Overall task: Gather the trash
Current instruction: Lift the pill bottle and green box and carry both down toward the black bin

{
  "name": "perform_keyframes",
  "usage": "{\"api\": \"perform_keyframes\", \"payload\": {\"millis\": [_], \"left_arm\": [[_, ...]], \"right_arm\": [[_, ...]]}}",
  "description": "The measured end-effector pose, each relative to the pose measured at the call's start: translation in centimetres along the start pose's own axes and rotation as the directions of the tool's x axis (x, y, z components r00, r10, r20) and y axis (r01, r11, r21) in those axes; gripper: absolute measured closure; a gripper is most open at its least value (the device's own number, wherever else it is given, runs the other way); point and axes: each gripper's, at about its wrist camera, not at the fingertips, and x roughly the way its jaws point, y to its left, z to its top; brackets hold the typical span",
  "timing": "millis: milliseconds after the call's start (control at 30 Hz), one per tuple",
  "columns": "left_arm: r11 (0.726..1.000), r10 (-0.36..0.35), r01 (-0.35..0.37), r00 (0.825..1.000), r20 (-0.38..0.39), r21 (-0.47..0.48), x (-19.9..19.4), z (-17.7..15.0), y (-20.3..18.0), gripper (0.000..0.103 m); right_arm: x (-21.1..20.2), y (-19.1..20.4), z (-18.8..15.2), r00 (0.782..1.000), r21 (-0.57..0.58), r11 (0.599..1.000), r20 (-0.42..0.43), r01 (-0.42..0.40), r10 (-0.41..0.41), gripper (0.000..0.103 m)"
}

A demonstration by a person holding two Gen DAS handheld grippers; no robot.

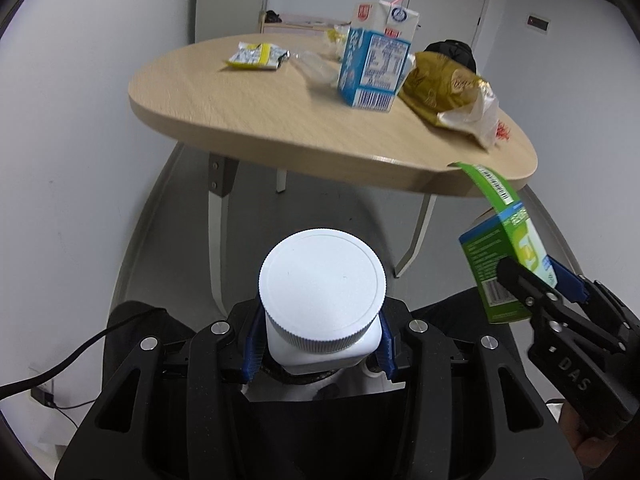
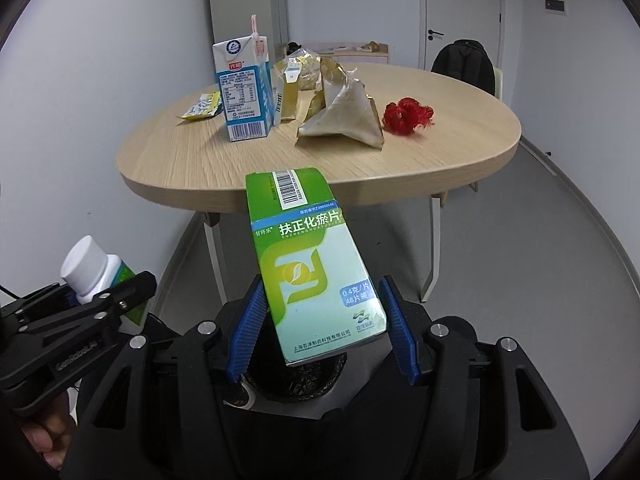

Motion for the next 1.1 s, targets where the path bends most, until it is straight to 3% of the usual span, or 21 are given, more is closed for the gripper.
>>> {"api": "perform_keyframes", "payload": {"millis": [467,1100], "left_arm": [[1.000,0.031,-0.031,0.999,-0.030,-0.003,3.4,-1.9,1.2,0.060],[0.994,0.069,-0.080,0.987,-0.146,-0.069,16.1,-2.3,5.3,0.060]], "right_arm": [[3.3,0.3,-3.4,0.997,-0.017,1.000,-0.081,0.003,-0.004,0.049],[18.9,1.4,-3.3,0.970,0.010,1.000,-0.241,-0.014,0.016,0.049]]}}
